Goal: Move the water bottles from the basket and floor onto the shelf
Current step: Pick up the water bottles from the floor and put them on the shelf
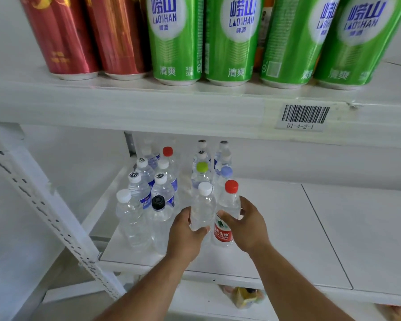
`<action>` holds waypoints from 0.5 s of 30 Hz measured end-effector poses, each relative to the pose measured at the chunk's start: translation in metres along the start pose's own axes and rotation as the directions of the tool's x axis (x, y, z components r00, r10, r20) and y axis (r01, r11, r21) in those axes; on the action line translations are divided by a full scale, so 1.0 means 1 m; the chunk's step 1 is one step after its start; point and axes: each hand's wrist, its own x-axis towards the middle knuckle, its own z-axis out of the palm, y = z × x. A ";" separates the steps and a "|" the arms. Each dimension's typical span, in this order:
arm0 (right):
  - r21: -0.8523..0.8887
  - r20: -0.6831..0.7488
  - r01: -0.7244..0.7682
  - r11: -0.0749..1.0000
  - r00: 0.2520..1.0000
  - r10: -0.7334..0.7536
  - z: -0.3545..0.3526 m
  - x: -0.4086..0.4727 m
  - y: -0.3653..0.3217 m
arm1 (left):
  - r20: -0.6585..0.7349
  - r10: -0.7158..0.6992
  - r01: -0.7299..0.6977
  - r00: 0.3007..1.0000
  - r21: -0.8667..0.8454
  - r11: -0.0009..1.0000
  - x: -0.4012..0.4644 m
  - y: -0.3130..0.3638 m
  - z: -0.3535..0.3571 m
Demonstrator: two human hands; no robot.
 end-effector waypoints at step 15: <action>0.034 0.020 -0.037 0.999 0.999 0.036 0.008 0.013 0.010 | -0.004 -0.035 0.035 0.999 0.048 0.998 0.021 -0.016 0.011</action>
